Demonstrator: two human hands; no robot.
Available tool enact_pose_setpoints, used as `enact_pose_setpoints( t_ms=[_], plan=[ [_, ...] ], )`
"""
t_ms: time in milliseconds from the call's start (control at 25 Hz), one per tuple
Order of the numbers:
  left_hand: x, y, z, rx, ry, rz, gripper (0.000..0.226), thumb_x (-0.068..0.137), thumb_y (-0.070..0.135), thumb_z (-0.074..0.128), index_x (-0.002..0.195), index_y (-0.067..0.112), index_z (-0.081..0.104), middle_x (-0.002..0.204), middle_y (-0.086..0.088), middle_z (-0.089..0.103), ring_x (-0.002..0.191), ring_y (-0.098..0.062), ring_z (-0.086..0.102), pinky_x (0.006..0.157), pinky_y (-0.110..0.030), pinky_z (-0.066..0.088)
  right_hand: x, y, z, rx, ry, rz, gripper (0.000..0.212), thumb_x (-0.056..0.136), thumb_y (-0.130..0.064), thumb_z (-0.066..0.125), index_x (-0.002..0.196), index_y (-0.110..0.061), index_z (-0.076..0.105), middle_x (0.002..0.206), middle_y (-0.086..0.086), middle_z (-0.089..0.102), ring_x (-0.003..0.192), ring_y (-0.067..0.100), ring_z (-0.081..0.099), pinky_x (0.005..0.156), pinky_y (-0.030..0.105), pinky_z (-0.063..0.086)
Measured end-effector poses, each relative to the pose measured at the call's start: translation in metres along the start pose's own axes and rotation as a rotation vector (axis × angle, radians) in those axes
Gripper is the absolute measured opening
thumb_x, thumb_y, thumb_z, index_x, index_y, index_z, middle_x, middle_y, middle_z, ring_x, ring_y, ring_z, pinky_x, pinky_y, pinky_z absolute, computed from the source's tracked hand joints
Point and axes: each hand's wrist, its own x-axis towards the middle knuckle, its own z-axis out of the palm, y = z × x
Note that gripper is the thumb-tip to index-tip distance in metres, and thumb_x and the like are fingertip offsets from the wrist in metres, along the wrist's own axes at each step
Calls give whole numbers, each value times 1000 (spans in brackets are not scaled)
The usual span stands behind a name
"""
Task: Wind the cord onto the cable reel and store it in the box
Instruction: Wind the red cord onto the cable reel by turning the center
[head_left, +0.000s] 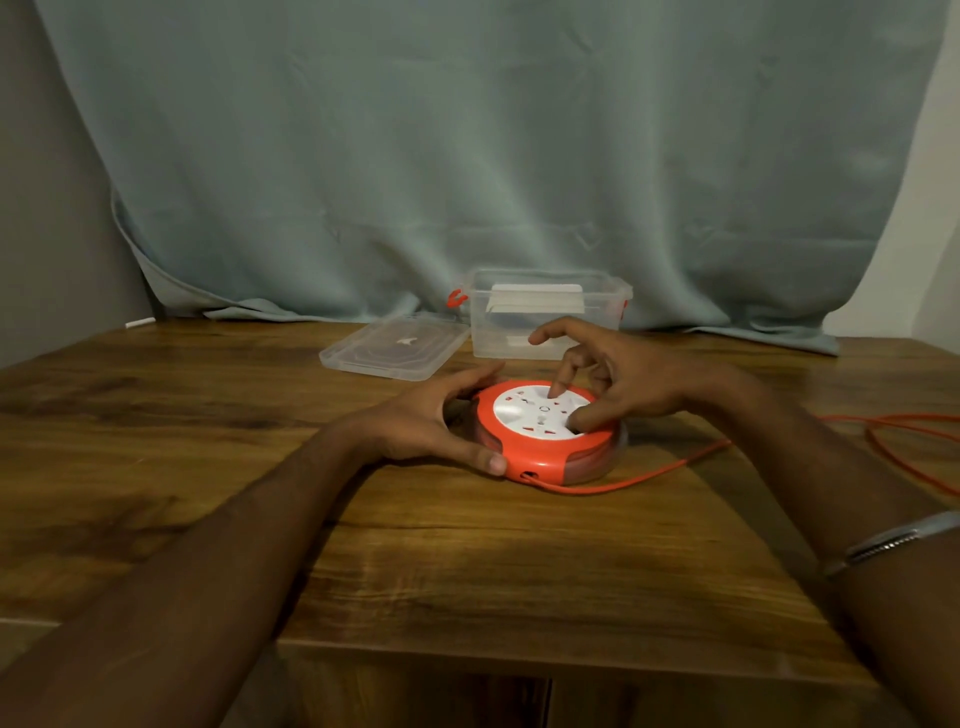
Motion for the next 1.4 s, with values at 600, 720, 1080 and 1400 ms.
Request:
enact_pose_setpoints(
  t_ms=[600,720,1080,1400],
  plan=[
    [-1,3,2,15,6,-5,127,64,47,98,167,36,24,166,15,34,142,0,36,101,-8,34,10,-3,19,-148,127,17,42,65,-41,85,59,-20,49,57,-4,48,55,9,42,59,34,37],
    [-1,4,3,9,15,-8,128,61,49,94,167,36,24,167,15,34,145,-3,36,102,-10,34,10,-8,24,-179,174,23,50,63,-48,81,52,-18,42,47,-8,38,47,9,34,56,33,34],
    [-2,4,4,-11,26,-1,127,63,44,94,167,35,24,166,14,34,147,-5,37,104,-9,36,12,-20,30,-273,255,10,59,59,-63,70,41,-14,42,37,-3,39,41,11,39,52,35,37],
    [-1,4,7,-15,42,-6,122,67,37,94,167,32,24,161,15,38,140,-1,40,91,5,38,25,-30,50,-377,441,152,50,76,-54,76,54,-16,51,55,-3,51,62,19,54,53,30,31]
  ],
)
